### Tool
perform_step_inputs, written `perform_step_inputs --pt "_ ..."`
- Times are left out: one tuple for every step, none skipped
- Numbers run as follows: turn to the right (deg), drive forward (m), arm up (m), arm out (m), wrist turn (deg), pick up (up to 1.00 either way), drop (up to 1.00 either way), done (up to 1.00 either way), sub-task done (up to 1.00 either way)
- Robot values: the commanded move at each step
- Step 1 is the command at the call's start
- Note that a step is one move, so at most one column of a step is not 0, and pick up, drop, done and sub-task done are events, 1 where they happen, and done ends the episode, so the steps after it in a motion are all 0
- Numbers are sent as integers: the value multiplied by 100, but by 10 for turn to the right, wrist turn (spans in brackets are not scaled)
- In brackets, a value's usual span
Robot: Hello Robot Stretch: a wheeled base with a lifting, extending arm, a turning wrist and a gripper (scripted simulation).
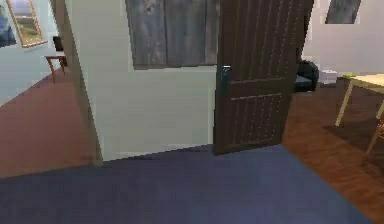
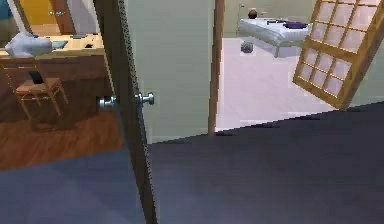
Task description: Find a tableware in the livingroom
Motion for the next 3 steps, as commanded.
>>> perform_step_inputs --pt "60 0 0 0 0 0 0 0 0" --pt "0 40 0 0 0 0 0 0 0" --pt "180 0 0 0 0 0 0 0 0"
